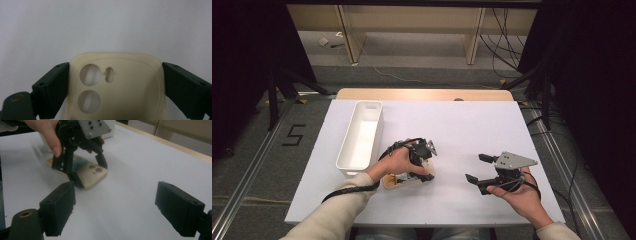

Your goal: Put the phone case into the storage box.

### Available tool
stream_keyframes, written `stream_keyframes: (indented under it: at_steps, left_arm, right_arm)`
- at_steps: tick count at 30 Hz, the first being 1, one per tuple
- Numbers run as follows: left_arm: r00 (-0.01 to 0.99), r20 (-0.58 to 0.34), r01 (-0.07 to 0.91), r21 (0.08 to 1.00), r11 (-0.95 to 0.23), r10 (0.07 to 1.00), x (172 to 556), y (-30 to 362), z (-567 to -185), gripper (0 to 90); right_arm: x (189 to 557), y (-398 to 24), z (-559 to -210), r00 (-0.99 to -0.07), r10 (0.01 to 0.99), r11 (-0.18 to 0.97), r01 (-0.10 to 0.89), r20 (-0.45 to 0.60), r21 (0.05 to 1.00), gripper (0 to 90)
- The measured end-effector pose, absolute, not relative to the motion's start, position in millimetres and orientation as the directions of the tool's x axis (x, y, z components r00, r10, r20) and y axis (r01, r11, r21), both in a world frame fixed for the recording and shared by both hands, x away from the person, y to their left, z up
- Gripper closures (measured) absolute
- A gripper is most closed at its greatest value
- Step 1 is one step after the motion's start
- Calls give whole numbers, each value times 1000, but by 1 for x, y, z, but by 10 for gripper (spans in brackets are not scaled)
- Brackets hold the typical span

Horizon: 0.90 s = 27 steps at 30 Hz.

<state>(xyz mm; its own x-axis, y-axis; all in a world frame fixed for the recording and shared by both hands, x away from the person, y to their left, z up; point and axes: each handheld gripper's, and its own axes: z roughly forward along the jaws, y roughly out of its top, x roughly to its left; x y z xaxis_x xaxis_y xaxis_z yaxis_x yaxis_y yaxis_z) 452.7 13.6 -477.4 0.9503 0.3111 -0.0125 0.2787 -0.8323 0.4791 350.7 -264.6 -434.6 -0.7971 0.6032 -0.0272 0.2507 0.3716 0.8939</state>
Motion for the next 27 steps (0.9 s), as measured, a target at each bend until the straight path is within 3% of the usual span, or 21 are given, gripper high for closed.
stream_keyframes:
  at_steps: [27]
  left_arm:
    - [937,-7,286,590,-756,349,453,16,-451,110]
  right_arm:
    - [351,-265,-434,-795,606,365,252,-23,896,176]
